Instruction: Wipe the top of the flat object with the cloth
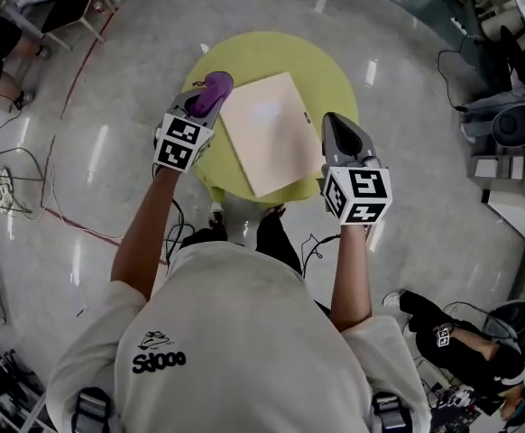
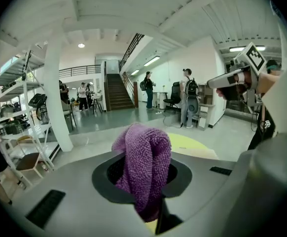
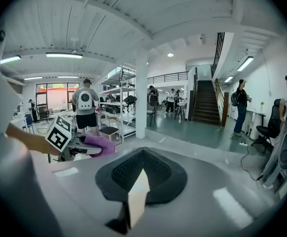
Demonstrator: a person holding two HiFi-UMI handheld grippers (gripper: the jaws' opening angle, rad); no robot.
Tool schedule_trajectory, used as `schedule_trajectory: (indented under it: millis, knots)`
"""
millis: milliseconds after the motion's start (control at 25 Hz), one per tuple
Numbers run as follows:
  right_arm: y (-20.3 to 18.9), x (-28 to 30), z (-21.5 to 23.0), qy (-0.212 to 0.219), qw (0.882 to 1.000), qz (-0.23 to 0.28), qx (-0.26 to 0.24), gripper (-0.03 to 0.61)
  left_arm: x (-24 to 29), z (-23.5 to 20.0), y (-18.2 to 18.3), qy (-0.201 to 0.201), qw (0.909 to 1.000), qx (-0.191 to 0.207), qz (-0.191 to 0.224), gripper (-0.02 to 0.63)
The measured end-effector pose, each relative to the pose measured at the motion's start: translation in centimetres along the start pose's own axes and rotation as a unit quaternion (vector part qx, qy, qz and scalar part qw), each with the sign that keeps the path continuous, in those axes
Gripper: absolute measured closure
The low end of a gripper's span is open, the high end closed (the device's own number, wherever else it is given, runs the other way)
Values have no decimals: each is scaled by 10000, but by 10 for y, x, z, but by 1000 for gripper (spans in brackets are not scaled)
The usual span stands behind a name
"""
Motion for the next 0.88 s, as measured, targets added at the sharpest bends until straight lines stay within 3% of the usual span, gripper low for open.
schedule_trajectory:
  millis: [200, 480, 680, 880]
  knots:
    - [-6, 33, 26, 410, 9983, -314, -260, 568, 52, -9, -28, 415, 9964, -437, -589, 549]
    - [-9, 71, 41, 1000, 9929, -517, -380, 568, 99, -11, -68, 844, 9827, -1016, -1295, 549]
    - [-13, 78, 53, 1187, 9903, -621, -368, 568, 120, 2, -77, 1076, 9765, -1038, -1554, 549]
    - [-26, 78, 71, 1118, 9908, -710, -269, 568, 140, 8, -70, 1507, 9714, -710, -1691, 548]
Point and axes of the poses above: the fingertips, and each gripper's own axes: x forward along the fingers, z to its right, y out of its top, the point moved 1 cm from there along -x, backward along the fingers, and after that the axes turned 12 degrees about -z, right-handed, at the moved point
